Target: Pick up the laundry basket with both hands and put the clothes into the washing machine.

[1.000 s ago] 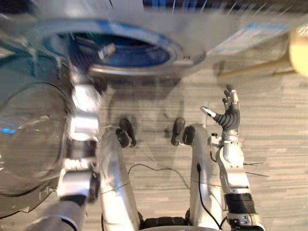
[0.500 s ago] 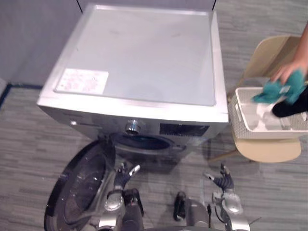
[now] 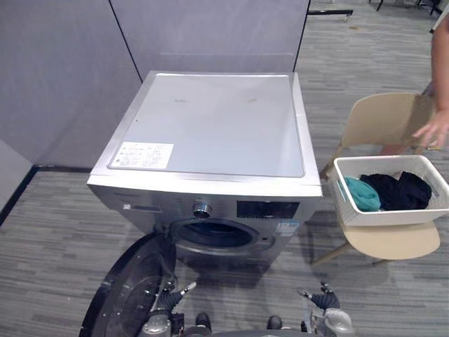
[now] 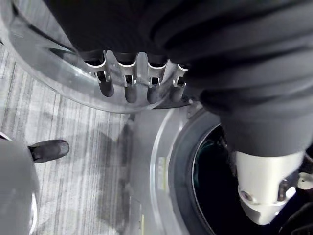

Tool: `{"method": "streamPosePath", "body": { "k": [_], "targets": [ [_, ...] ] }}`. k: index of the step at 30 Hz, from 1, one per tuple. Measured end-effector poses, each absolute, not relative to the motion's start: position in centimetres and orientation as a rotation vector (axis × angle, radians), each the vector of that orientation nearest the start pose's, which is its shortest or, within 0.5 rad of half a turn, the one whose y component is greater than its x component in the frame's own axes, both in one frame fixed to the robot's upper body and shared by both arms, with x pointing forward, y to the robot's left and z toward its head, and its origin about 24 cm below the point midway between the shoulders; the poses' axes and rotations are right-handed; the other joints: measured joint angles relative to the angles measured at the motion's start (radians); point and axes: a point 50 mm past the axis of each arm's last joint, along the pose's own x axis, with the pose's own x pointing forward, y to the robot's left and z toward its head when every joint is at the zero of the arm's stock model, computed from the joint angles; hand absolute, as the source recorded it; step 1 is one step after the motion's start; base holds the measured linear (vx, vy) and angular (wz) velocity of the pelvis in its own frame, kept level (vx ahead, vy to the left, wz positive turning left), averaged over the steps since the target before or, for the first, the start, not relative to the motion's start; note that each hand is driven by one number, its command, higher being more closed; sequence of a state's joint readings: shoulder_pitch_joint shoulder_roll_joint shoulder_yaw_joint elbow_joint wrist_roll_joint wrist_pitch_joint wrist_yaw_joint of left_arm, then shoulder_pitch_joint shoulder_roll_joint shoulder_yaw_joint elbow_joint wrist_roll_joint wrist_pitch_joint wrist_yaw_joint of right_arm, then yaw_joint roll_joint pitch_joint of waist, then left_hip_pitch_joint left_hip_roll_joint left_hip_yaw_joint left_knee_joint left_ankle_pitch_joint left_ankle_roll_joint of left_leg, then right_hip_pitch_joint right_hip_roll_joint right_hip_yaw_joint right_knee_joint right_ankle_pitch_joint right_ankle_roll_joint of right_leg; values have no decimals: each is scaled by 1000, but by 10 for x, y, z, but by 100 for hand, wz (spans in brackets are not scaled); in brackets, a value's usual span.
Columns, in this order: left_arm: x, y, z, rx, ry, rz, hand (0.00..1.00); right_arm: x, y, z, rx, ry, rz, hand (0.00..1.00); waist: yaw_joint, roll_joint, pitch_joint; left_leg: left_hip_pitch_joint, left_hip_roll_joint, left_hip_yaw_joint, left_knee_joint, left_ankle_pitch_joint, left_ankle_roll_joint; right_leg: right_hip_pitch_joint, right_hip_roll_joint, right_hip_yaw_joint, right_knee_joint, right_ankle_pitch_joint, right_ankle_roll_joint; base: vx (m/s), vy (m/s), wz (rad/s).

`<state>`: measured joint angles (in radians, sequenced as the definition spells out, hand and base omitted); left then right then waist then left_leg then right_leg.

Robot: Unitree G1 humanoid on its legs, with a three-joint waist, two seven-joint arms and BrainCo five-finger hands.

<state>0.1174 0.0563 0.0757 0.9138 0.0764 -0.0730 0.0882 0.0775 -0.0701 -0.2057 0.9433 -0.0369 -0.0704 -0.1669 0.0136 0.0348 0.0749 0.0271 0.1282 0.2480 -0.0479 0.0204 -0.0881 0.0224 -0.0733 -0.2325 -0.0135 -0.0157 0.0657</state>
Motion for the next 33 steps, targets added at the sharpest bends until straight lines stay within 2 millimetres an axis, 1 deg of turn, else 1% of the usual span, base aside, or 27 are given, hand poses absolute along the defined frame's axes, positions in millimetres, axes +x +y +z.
{"method": "streamPosePath", "body": {
  "k": [2, 5, 6, 8, 9, 10, 12, 13, 15, 16, 17, 18, 19, 20, 21, 22, 23, 24, 25, 26, 27, 28, 29, 30, 31, 32, 33],
  "targets": [
    [109, 188, -150, 132, 965, 153, 0, 116, -214, -146, -75, 953, -377, 0, -1, -3, 2, 17, -6, 2, -17, 7, 4, 10, -1, 5, -17, 10, 3, -81, 27, -4],
    [110, 186, -150, 157, 963, 123, 0, 112, -211, -149, -63, 967, -374, 0, -1, -10, 7, 12, -8, 4, -4, 5, 5, 6, -3, 19, -17, 13, 6, -71, 27, -7],
    [111, 186, -149, 162, 959, 117, 0, 112, -211, -148, -63, 966, -375, 0, -1, -20, 11, -14, -7, -2, 33, -13, 1, -11, -6, 30, -14, 13, 7, -65, 27, -18],
    [114, 184, -149, 165, 951, 108, 0, 117, -212, -147, -66, 953, -378, 0, 0, -18, 11, -49, -10, -36, 74, -39, -2, -40, -6, 50, -9, 18, 12, -45, 23, -30],
    [118, 181, -148, 176, 941, 90, 0, 119, -213, -146, -63, 946, -381, 0, 0, -21, 16, -70, -22, -70, 92, -60, -3, -65, -6, 75, -8, 24, 14, -24, 29, -41],
    [120, 181, -148, 178, 938, 86, 0, 122, -212, -145, -59, 937, -380, 0, 1, -23, 23, -72, -28, -82, 97, -67, 1, -74, -6, 90, -8, 29, 16, -37, 54, -75],
    [128, 179, -145, 191, 916, 79, 0, 136, -212, -138, -38, 877, -389, 0, -1, -24, 33, -107, -38, -58, 135, -103, 10, -137, -1, 176, -6, 54, 21, -28, 62, -104],
    [131, 179, -144, 193, 908, 77, 0, 140, -213, -135, -33, 856, -392, 0, -2, -24, 40, -116, -38, -43, 151, -115, 13, -154, 1, 203, -5, 61, 25, -19, 62, -141],
    [148, 178, -138, 213, 863, 79, 0, 157, -213, -125, -33, 783, -386, 0, -5, -28, 74, -141, -24, 83, 218, -167, 23, -232, 21, 333, 10, 105, 24, -11, 63, -172],
    [152, 179, -137, 217, 854, 79, 0, 160, -212, -124, -36, 771, -380, 0, -7, -30, 82, -142, -19, 118, 233, -176, 27, -245, 26, 361, 8, 114, 23, 5, 31, -193],
    [155, 181, -135, 227, 844, 77, 0, 168, -208, -121, -43, 752, -356, 0, -19, -32, 87, -142, 13, 213, 259, -196, 35, -276, 44, 349, -11, 159, -5, 10, 0, -199],
    [161, 185, -132, 246, 830, 80, 0, 175, -205, -118, -46, 738, -339, 0, -26, -32, 89, -136, 34, 289, 273, -209, 37, -298, 50, 232, -12, 165, -68, 25, -44, -203],
    [162, 186, -132, 254, 828, 79, 0, 176, -205, -118, -47, 736, -339, 0, -29, -25, 93, -130, 48, 331, 279, -214, 36, -308, 45, 143, 4, 132, -125, 48, -35, -206],
    [170, 188, -128, 269, 807, 73, 0, 180, -206, -116, -51, 725, -341, 0, -31, -9, 107, -101, 78, 409, 294, -214, 36, -332, 1, -98, 78, 75, -189, 70, -40, -207],
    [169, 193, -128, 296, 807, 73, 0, 179, -202, -117, -49, 730, -331, 0, -31, -17, 106, -68, 85, 457, 314, -220, 28, -328, -30, -246, 133, 75, -223, 129, -73, -214],
    [168, 195, -128, 303, 810, 75, 0, 179, -200, -117, -56, 731, -318, 0, -31, -20, 106, -48, 91, 482, 341, -235, 9, -317, -34, -314, 156, 83, -230, 175, -170, -202],
    [167, 196, -129, 310, 815, 75, 0, 182, -198, -116, -72, 724, -295, 0, -30, -18, 109, -20, 111, 521, 381, -246, 3, -319, -21, -389, 184, 87, -236, 174, -244, -263],
    [165, 198, -129, 307, 820, 86, 0, 188, -192, -114, -95, 710, -255, 0, -30, -20, 112, 20, 109, 562, 374, -274, 8, -323, 7, -425, 180, 90, -248, 128, -248, -294],
    [165, 198, -129, 306, 815, 86, 0, 194, -196, -110, -116, 692, -246, 0, -30, -12, 108, 66, 102, 598, 322, -294, 7, -321, 26, -438, 184, 9, -262, 91, -171, -250],
    [168, 197, -128, 305, 807, 83, 0, 198, -197, -108, -132, 681, -237, 0, -38, 3, 112, 90, 104, 627, 307, -317, -25, -329, 21, -466, 225, -53, -208, 156, -98, -204],
    [172, 192, -126, 298, 791, 72, 0, 206, -200, -103, -147, 664, -230, 0, -58, 23, 118, 121, 115, 696, 302, -375, -69, -378, -31, -510, 412, -161, -216, 232, -78, -171],
    [179, 192, -124, 304, 779, 69, 0, 206, -202, -103, -153, 665, -230, 0, -63, 9, 129, 136, 113, 719, 374, -401, -90, -399, -67, -497, 508, -188, -199, 258, -90, -156],
    [181, 192, -123, 304, 781, 68, 0, 204, -202, -104, -157, 672, -228, 0, -66, 13, 133, 137, 137, 714, 430, -411, -90, -399, -61, -480, 527, -203, -195, 284, -132, -111],
    [182, 186, -124, 296, 779, 53, 0, 198, -203, -108, -164, 701, -227, 0, -66, 15, 134, 113, 208, 668, 620, -392, -51, -384, -33, -429, 525, -219, -193, 232, -102, -82],
    [181, 183, -125, 290, 781, 49, 0, 197, -203, -109, -167, 706, -225, 0, -66, 19, 135, 89, 240, 624, 715, -370, -7, -368, -17, -414, 512, -219, -192, 273, -96, -102],
    [180, 178, -126, 276, 786, 44, 0, 199, -200, -109, -172, 705, -212, 0, -66, 23, 140, 24, 265, 501, 851, -385, 18, -335, 7, -381, 485, -219, -193, 263, -31, -94],
    [179, 174, -127, 263, 792, 38, 0, 200, -200, -110, -176, 711, -209, 0, -64, 23, 148, -70, 220, 318, 923, -386, 17, -291, 18, -341, 447, -223, -198, 244, -7, -87]
  ]
}}
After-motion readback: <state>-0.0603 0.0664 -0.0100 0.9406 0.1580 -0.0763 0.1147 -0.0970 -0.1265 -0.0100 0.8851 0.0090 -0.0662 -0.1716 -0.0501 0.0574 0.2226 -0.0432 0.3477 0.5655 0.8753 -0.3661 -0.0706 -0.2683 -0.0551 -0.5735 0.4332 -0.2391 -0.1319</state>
